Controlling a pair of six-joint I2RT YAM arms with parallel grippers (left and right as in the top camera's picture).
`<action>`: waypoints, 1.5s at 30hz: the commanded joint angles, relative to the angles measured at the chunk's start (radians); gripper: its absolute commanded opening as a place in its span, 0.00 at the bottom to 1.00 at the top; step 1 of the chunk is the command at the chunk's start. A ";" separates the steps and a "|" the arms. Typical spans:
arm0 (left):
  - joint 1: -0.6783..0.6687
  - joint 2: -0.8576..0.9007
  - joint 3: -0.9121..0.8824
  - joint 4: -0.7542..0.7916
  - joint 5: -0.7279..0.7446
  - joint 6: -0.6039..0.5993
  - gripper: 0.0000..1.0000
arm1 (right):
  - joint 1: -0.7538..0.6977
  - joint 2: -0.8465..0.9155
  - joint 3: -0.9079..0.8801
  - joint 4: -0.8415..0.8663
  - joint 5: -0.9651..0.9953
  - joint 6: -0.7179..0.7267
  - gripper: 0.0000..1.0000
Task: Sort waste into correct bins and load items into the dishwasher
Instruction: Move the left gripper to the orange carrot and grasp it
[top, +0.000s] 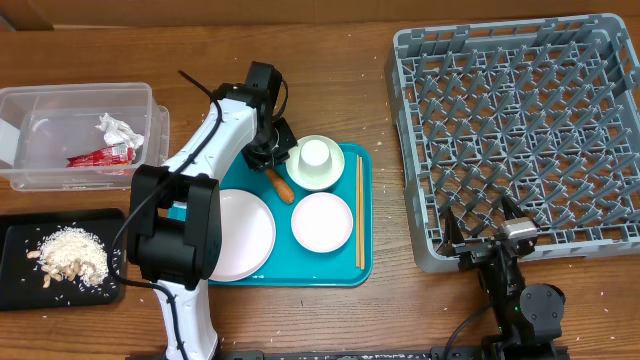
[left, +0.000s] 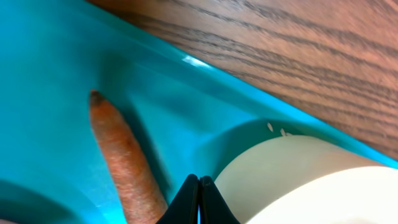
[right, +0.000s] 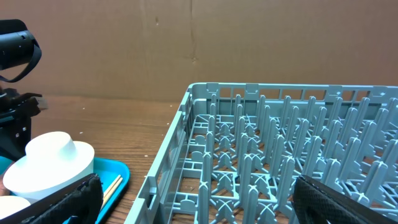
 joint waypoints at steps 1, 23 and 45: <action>0.000 0.008 -0.003 0.002 0.085 0.077 0.04 | -0.002 -0.011 -0.010 0.005 0.000 -0.003 1.00; 0.003 -0.062 0.041 -0.167 -0.128 0.053 0.04 | -0.002 -0.011 -0.010 0.005 0.000 -0.004 1.00; -0.016 -0.056 -0.124 -0.057 -0.083 -0.110 0.34 | -0.002 -0.011 -0.010 0.005 0.000 -0.004 1.00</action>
